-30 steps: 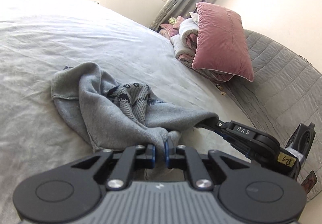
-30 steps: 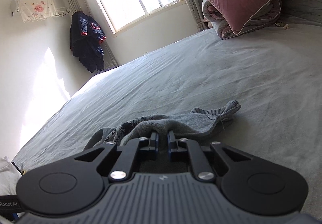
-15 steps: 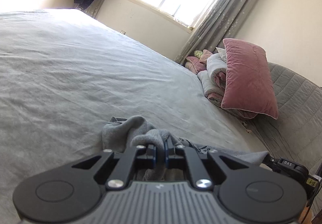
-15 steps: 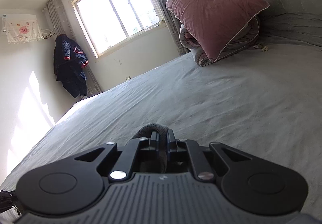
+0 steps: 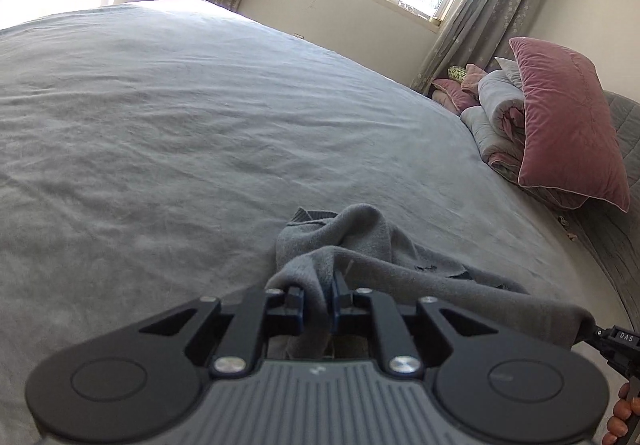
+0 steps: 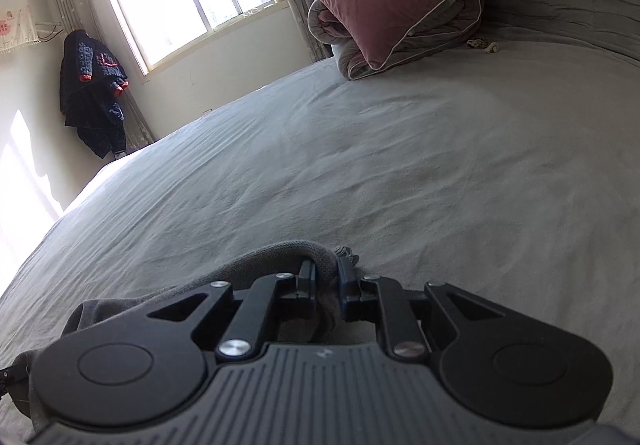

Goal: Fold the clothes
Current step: 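Lower the sweater onto the bed and open both grippers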

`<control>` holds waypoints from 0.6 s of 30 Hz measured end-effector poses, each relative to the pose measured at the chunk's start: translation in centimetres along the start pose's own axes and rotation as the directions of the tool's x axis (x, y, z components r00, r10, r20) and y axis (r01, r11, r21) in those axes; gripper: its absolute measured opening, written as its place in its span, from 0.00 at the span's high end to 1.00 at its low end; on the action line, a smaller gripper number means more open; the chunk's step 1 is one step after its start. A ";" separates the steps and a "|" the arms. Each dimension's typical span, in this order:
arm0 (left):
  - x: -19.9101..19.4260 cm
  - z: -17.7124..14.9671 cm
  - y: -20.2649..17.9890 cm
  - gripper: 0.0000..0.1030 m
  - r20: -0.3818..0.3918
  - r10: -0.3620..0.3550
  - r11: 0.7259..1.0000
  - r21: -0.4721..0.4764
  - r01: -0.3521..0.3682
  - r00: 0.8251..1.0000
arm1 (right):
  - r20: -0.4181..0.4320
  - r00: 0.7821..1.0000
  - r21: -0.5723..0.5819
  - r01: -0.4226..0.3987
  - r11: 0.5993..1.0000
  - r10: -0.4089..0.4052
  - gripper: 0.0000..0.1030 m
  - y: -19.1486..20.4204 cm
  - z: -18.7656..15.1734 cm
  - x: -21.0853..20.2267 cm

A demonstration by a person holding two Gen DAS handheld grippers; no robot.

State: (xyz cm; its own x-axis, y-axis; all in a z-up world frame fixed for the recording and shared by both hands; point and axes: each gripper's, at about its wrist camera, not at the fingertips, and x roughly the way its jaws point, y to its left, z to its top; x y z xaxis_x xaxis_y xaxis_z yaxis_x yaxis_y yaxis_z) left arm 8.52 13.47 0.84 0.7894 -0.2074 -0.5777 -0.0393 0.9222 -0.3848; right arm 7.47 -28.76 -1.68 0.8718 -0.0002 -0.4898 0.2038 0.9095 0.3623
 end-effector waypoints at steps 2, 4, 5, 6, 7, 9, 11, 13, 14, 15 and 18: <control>-0.5 0.0 -0.1 0.61 -0.006 -0.025 1.000 -0.005 0.025 1.000 | -0.005 1.000 -0.009 -0.004 1.000 0.004 0.71 0.2 0.1 -0.5; -1.1 -0.1 -0.4 0.54 -0.010 -0.033 0.999 0.006 0.033 0.999 | 0.012 1.000 -0.012 -0.008 1.000 0.009 0.45 0.3 0.1 -1.3; -1.3 -0.3 -0.5 0.52 -0.015 -0.031 0.999 0.011 0.031 0.999 | 0.014 1.000 -0.018 -0.014 1.000 0.015 0.42 0.5 0.1 -1.6; -1.5 -0.4 -0.6 0.48 -0.025 -0.022 1.000 0.016 0.023 0.999 | 0.016 1.000 -0.025 -0.021 0.999 0.021 0.42 0.6 0.1 -1.9; -1.7 -0.6 -0.7 0.47 -0.038 -0.017 1.000 0.017 0.017 0.999 | 0.007 1.000 -0.032 -0.030 0.999 0.030 0.42 0.9 0.0 -2.1; -2.0 -1.0 -0.6 0.46 -0.074 -0.022 1.000 0.010 0.023 0.997 | -0.017 0.999 -0.043 -0.051 0.998 0.051 0.42 1.3 -0.3 -2.5; -2.3 -1.5 -0.5 0.46 -0.111 -0.040 0.999 0.001 0.041 0.993 | -0.050 0.996 -0.053 -0.072 0.996 0.070 0.41 2.0 -0.7 -2.8; -2.6 -1.9 -0.5 0.46 -0.148 -0.063 0.998 -0.006 0.063 0.987 | -0.081 0.993 -0.061 -0.091 0.994 0.086 0.41 2.6 -1.2 -3.1; -2.7 -2.1 -0.6 0.46 -0.164 -0.076 0.997 -0.009 0.076 0.983 | -0.095 0.991 -0.064 -0.100 0.993 0.094 0.41 2.9 -1.4 -3.2; -2.9 -2.3 -0.6 0.46 -0.177 -0.090 0.996 -0.015 0.089 0.980 | -0.109 0.989 -0.067 -0.108 0.992 0.101 0.41 3.3 -1.6 -3.3; -3.1 -2.8 -0.7 0.46 -0.205 -0.130 0.991 -0.038 0.125 0.970 | -0.147 0.982 -0.057 -0.128 0.990 0.118 0.41 4.1 -2.3 -3.7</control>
State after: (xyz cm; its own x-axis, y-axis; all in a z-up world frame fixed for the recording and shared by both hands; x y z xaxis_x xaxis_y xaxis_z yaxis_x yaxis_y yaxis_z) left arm 4.37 12.54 0.86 0.6452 -0.3878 -0.6583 0.0362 0.8761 -0.4807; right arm 4.08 -24.10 -0.18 0.8149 0.1682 -0.5546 0.0654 0.9241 0.3764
